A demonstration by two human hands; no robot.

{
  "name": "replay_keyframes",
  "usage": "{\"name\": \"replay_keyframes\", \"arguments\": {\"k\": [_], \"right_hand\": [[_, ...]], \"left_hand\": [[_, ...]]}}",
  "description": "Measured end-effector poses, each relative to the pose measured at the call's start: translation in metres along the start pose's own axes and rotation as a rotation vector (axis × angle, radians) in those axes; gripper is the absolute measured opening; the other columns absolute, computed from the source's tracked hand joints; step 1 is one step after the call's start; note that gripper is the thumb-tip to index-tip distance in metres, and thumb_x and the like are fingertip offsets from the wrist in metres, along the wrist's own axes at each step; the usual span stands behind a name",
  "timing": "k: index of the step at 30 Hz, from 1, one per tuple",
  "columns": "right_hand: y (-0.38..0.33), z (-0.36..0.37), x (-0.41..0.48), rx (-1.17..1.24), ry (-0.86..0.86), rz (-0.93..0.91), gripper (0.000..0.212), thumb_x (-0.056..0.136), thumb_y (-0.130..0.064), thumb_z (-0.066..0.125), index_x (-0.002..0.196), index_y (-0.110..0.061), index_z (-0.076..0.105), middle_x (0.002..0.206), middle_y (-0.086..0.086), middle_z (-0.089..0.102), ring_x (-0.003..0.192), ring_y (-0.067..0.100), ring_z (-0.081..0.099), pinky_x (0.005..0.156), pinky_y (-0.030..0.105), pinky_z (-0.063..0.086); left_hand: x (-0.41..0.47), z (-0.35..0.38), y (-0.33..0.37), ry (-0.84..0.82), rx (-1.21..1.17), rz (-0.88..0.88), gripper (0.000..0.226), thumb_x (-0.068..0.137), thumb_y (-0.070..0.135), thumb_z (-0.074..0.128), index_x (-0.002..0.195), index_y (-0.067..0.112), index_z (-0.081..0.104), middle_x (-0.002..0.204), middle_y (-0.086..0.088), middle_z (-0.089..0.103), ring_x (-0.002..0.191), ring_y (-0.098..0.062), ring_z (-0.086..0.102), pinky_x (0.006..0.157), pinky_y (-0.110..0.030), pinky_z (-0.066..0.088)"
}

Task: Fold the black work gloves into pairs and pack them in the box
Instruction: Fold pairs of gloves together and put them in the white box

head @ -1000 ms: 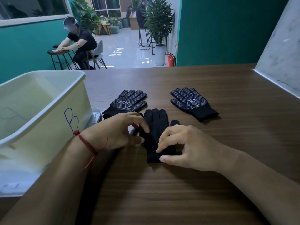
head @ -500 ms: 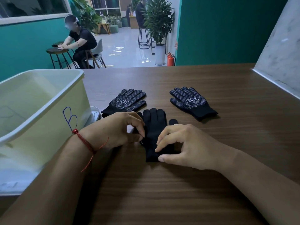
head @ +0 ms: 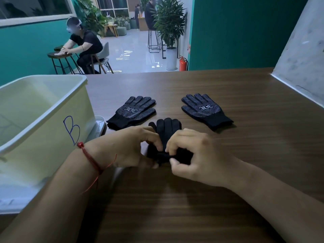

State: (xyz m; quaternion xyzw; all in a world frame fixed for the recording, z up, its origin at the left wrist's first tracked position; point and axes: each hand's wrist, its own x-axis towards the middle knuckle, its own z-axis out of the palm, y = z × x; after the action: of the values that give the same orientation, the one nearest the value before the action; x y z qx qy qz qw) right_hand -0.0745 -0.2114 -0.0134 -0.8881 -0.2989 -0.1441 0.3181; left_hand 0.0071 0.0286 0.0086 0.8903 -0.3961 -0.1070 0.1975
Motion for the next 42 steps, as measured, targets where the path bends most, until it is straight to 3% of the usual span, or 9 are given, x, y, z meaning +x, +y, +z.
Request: {"name": "replay_keyframes", "arguments": {"k": [5,10,14,20,26,29,34,37,42], "right_hand": [[0.004,-0.005,0.002,0.259,0.187,0.234,0.017,0.089,-0.046,0.067,0.094,-0.030,0.068,0.093,-0.005,0.075,0.087,0.018,0.071,0.079,0.046,0.057],[0.015,-0.014,0.003,0.372,0.034,0.386,0.044,0.083,-0.055,0.081,0.121,-0.039,0.065,0.109,-0.008,0.077,0.099,0.016,0.075,0.095,0.048,0.060],[0.020,-0.018,0.006,0.316,-0.115,0.387,0.053,0.086,-0.046,0.085,0.134,-0.048,0.063,0.123,-0.017,0.076,0.114,0.009,0.073,0.106,0.048,0.056],[0.020,-0.026,0.003,0.121,-0.270,0.369,0.078,0.082,-0.044,0.089,0.148,-0.052,0.048,0.140,-0.027,0.064,0.132,0.001,0.059,0.115,0.040,0.049],[0.028,-0.013,0.008,0.370,0.012,0.453,0.016,0.105,-0.032,0.068,0.116,-0.028,0.079,0.107,-0.014,0.081,0.105,0.004,0.075,0.100,0.039,0.058],[0.039,-0.007,0.006,0.238,0.121,0.518,0.015,0.101,-0.036,0.072,0.089,-0.029,0.077,0.084,-0.014,0.078,0.083,0.006,0.074,0.083,0.041,0.059],[0.047,0.003,0.006,0.045,0.244,0.567,0.012,0.094,-0.040,0.079,0.101,-0.031,0.078,0.084,-0.010,0.078,0.079,0.006,0.072,0.078,0.035,0.059],[0.050,0.002,0.008,-0.003,0.250,0.587,0.011,0.095,-0.039,0.078,0.096,-0.028,0.077,0.077,-0.012,0.074,0.070,-0.002,0.065,0.063,0.013,0.044],[0.051,0.001,0.010,-0.069,0.224,0.615,0.016,0.096,-0.039,0.078,0.087,-0.031,0.069,0.073,-0.013,0.070,0.074,-0.011,0.061,0.063,0.007,0.042]], "left_hand": [[0.009,0.008,0.005,0.103,-0.103,0.020,0.018,0.093,0.039,0.078,0.098,0.021,0.079,0.098,0.010,0.072,0.092,-0.008,0.069,0.077,-0.025,0.053],[0.007,0.004,0.005,0.100,-0.203,-0.049,0.028,0.096,0.002,0.070,0.075,0.020,0.067,0.066,0.013,0.064,0.054,0.008,0.054,0.056,-0.008,0.039],[0.009,0.006,0.000,0.134,-0.284,-0.098,0.028,0.101,0.028,0.064,0.077,0.013,0.063,0.072,-0.012,0.067,0.061,-0.015,0.058,0.059,-0.029,0.046],[0.012,0.009,0.003,0.182,-0.362,-0.162,0.047,0.095,0.057,0.063,0.079,0.014,0.070,0.071,-0.013,0.071,0.059,-0.020,0.058,0.057,-0.039,0.049],[0.017,0.016,0.010,0.287,-0.316,-0.227,0.063,0.104,0.053,0.056,0.074,-0.002,0.056,0.057,-0.010,0.055,0.048,-0.015,0.043,0.051,-0.030,0.034],[0.020,0.022,0.011,0.343,-0.283,-0.235,0.056,0.105,0.049,0.057,0.073,0.003,0.056,0.056,-0.013,0.055,0.046,-0.012,0.042,0.051,-0.030,0.035],[0.024,0.028,0.005,0.361,-0.294,-0.264,0.016,0.096,0.035,0.075,0.084,0.024,0.075,0.066,0.009,0.071,0.054,-0.003,0.060,0.063,-0.026,0.048],[0.029,0.036,0.004,0.450,-0.217,-0.284,0.015,0.094,0.037,0.076,0.084,0.027,0.076,0.069,0.010,0.073,0.061,-0.001,0.063,0.066,-0.025,0.049],[0.034,0.043,0.007,0.540,-0.088,-0.315,0.019,0.094,0.044,0.074,0.084,0.027,0.073,0.070,0.009,0.070,0.068,-0.005,0.065,0.068,-0.028,0.052]]}}
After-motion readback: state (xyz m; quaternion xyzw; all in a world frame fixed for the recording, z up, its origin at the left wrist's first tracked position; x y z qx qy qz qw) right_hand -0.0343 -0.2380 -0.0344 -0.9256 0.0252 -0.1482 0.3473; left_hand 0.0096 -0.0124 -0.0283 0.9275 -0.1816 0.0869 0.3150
